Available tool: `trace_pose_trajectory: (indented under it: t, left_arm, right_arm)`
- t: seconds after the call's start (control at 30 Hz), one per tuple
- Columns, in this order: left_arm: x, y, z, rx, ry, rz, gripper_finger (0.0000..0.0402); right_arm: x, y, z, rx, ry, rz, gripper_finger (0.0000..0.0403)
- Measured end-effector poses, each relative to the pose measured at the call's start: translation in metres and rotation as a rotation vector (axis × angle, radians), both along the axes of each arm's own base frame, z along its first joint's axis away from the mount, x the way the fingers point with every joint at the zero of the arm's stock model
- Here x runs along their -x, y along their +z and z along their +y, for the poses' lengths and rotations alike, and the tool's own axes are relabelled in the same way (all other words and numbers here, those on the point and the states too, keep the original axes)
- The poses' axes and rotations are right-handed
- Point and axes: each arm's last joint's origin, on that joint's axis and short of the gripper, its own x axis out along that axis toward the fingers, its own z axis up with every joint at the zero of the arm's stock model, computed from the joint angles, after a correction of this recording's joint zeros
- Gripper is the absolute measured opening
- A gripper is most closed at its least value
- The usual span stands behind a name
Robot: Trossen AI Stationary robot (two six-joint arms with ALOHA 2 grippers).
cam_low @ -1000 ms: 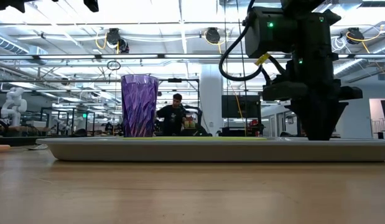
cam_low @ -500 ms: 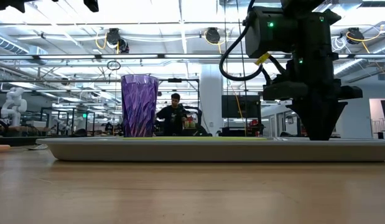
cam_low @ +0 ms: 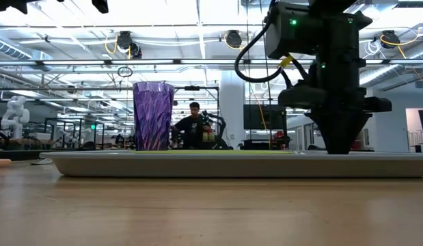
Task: Pick and place plate/cup/fork/spoon on tray
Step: Adjust the green plate and the orange spoon on the gray serving tray
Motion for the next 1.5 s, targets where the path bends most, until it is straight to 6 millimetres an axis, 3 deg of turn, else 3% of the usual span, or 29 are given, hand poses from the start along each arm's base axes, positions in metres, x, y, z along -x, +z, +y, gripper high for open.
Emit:
trace_pose_trajectory:
  t: [0.63,1.5]
  left_arm:
    - [0.0,0.0,0.0,0.0,0.0,0.0,0.0074]
    - [0.0,0.0,0.0,0.003,-0.001,0.003,0.0074]
  right_arm:
    - [-0.013,0.001,-0.022,-0.002,-0.135,-0.12,0.0028]
    - [-0.011,0.001,-0.024,0.05,-0.21,-0.101,0.0029]
